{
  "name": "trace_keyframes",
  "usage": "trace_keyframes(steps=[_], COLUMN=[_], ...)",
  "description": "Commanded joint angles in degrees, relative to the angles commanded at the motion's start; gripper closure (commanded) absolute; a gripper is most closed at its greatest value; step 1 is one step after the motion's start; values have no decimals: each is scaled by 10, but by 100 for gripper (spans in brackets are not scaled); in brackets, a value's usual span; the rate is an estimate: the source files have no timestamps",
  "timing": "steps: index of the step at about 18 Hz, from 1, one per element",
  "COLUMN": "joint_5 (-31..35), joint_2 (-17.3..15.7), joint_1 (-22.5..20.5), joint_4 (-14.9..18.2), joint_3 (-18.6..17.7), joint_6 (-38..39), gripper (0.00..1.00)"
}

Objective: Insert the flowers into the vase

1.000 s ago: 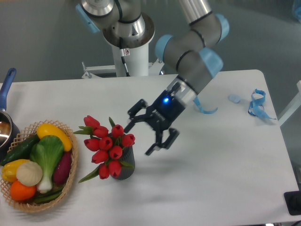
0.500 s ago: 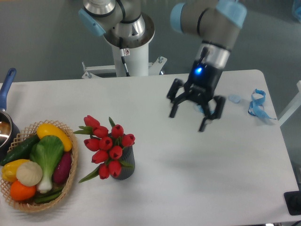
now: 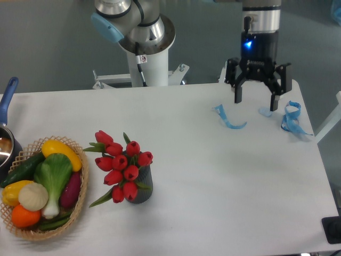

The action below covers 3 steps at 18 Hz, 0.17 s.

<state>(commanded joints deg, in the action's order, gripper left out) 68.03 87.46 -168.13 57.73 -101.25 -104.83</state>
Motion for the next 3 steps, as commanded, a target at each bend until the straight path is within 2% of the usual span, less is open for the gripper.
trace_keyframes(steps=[3], joint_5=[0], joint_2=[-12], joint_1=[-25], joint_4=[24], joint_3=[-7], joint_6=[-49], gripper=[0])
